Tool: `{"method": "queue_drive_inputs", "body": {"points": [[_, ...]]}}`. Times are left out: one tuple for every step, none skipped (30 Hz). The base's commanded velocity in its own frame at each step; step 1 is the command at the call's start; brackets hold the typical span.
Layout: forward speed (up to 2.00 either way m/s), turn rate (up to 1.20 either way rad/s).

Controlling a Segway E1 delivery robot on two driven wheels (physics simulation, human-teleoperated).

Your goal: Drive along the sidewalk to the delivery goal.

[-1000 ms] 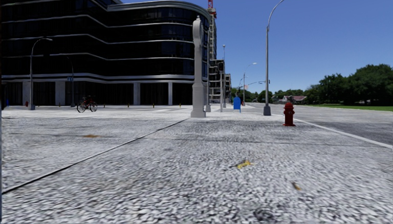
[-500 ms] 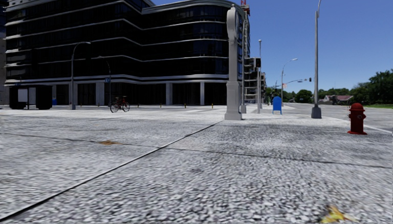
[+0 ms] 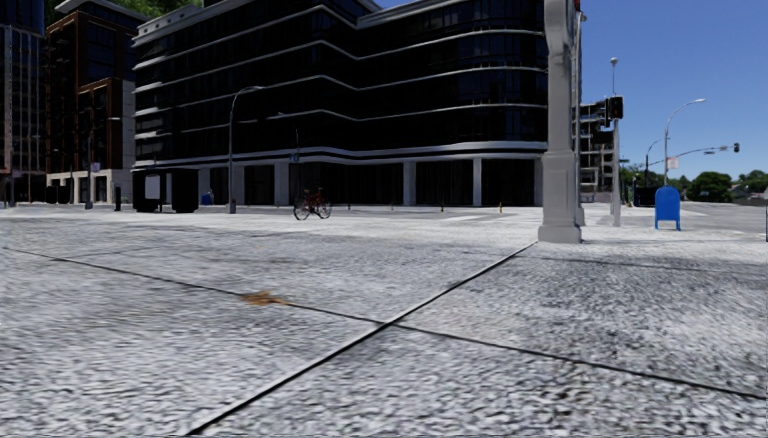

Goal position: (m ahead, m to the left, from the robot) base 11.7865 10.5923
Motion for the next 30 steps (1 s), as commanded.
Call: {"method": "queue_drive_inputs", "body": {"points": [[2.0, 0.54], [2.0, 0.54], [2.0, 0.54], [2.0, 0.54], [2.0, 0.54], [2.0, 0.54], [2.0, 0.54], [2.0, 0.54], [2.0, 0.54], [2.0, 0.54], [2.0, 0.54], [2.0, 0.54], [2.0, 0.54], [2.0, 0.54], [2.0, 0.54], [2.0, 0.54], [2.0, 0.54], [2.0, 0.54], [2.0, 0.54], [2.0, 0.54], [2.0, 0.54], [2.0, 0.54], [2.0, 0.54], [2.0, 0.54], [2.0, 0.54], [2.0, 0.54], [2.0, 0.54], [2.0, 0.54], [2.0, 0.54], [2.0, 0.54]]}}
